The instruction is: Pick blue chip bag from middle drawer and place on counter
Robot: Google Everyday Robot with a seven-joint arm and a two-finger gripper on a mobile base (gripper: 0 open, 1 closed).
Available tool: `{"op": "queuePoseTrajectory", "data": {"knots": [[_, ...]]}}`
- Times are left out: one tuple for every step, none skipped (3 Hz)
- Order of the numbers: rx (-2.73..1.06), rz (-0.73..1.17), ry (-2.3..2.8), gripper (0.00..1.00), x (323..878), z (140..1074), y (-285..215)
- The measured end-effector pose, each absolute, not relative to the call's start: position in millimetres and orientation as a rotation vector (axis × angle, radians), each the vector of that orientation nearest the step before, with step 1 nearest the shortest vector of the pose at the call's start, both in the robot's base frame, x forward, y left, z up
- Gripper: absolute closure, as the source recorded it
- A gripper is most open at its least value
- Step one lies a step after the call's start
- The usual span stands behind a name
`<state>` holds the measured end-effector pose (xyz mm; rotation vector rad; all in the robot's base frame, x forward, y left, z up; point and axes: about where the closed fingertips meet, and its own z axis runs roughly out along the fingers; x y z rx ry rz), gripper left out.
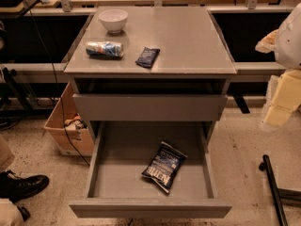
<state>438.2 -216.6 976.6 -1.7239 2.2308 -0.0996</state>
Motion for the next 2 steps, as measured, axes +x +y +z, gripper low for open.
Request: {"op": "queuePoseTrajectory", "data": {"knots": [[-1.724, -0.1, 2.231, 0.0, 438.2, 976.6, -216.6], [-1.727, -0.08, 2.231, 0.0, 444.5, 949.6, -217.4]]}}
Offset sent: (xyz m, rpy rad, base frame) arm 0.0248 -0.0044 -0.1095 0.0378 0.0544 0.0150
